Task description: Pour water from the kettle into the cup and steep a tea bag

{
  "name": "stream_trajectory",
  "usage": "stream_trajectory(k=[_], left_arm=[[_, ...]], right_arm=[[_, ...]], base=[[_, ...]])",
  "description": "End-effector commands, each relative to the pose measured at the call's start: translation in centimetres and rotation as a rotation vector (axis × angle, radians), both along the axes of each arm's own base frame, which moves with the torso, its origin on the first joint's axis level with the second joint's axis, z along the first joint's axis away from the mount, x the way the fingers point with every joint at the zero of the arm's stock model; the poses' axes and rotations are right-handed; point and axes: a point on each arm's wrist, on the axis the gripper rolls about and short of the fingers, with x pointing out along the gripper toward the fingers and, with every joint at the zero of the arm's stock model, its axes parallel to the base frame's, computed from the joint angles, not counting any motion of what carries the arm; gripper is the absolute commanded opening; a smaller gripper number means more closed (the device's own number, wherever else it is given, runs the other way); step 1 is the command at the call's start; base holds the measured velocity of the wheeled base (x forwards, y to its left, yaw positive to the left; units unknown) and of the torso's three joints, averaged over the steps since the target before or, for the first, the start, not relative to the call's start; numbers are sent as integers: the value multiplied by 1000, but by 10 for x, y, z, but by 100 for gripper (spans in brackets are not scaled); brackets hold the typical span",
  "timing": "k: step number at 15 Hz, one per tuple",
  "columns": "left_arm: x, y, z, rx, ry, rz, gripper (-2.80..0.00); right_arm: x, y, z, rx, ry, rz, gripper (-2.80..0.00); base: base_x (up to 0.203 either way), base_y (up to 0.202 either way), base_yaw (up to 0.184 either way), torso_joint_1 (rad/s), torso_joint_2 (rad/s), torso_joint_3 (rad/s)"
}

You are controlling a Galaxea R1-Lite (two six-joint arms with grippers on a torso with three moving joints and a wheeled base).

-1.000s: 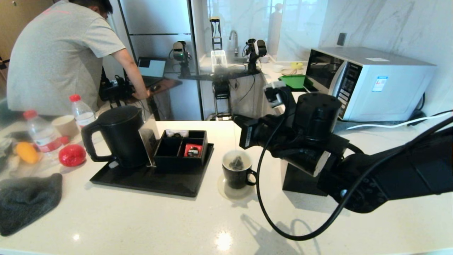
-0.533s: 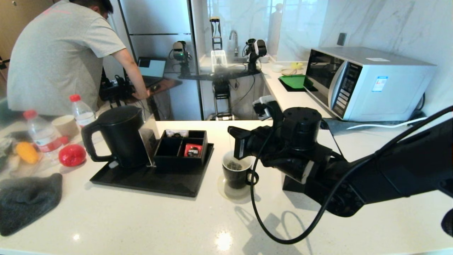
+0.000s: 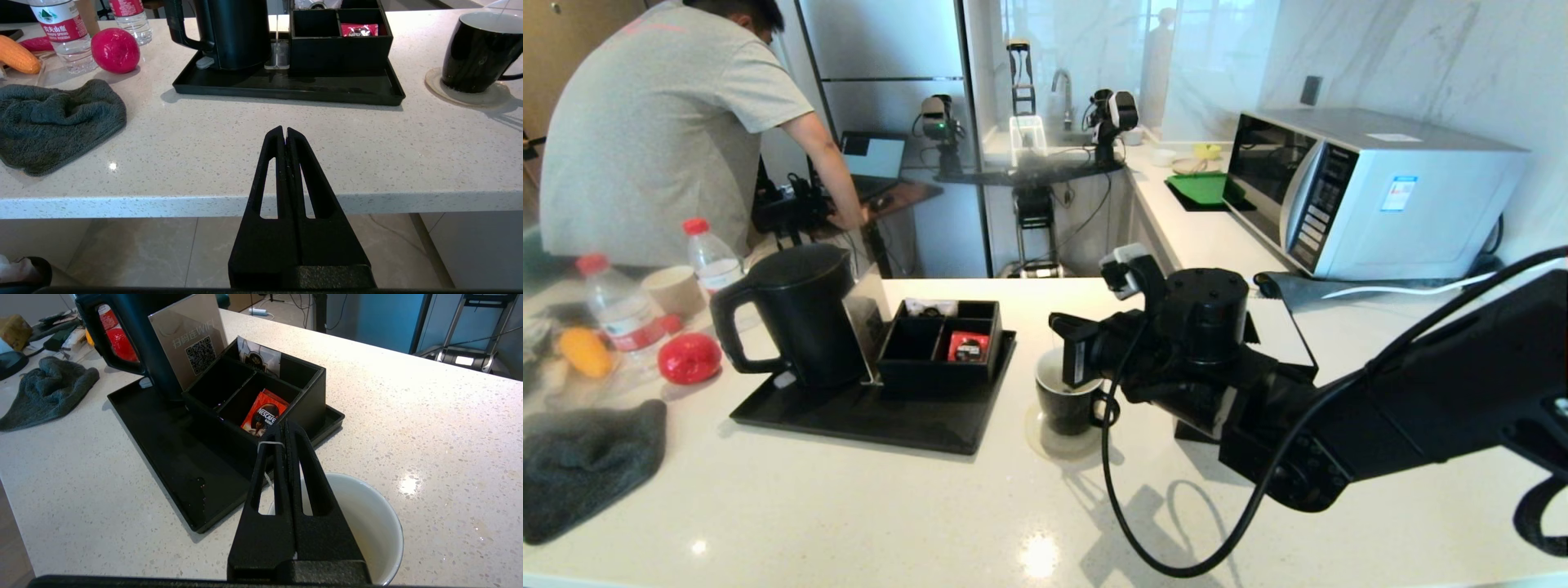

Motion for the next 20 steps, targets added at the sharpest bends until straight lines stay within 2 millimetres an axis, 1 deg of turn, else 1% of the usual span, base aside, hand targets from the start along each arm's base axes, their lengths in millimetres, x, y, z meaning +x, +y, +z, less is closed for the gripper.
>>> stream_trajectory(k=[1, 6, 7, 9, 12, 17, 20], left_arm=[[0, 0, 0, 0, -1, 1, -280], [0, 0, 0, -1, -1, 1, -280], [0, 0, 0, 0, -1, 1, -280], [0, 0, 0, 0, -1, 1, -280], [0, 0, 0, 0, -1, 1, -280], [0, 0, 0, -1, -1, 1, -280], [0, 0, 0, -1, -1, 1, -280]], right_arm=[[1, -1, 11, 27, -29, -5, -280], [0, -8, 66, 172, -183, -87, -280], [-1, -10, 71, 179, -190, -90, -280], [-2, -10, 71, 180, -191, -88, -280], [1, -7, 59, 156, -166, -88, -280], [8, -2, 19, 93, -101, -89, -280], [10, 1, 7, 73, -81, -87, -280]], base=[[0, 0, 0, 0, 0, 0], [0, 0, 0, 0, 0, 0], [0, 0, 0, 0, 0, 0], [0, 0, 0, 0, 0, 0], [0, 0, 0, 0, 0, 0], [0, 0, 0, 0, 0, 0], [0, 0, 0, 0, 0, 0]])
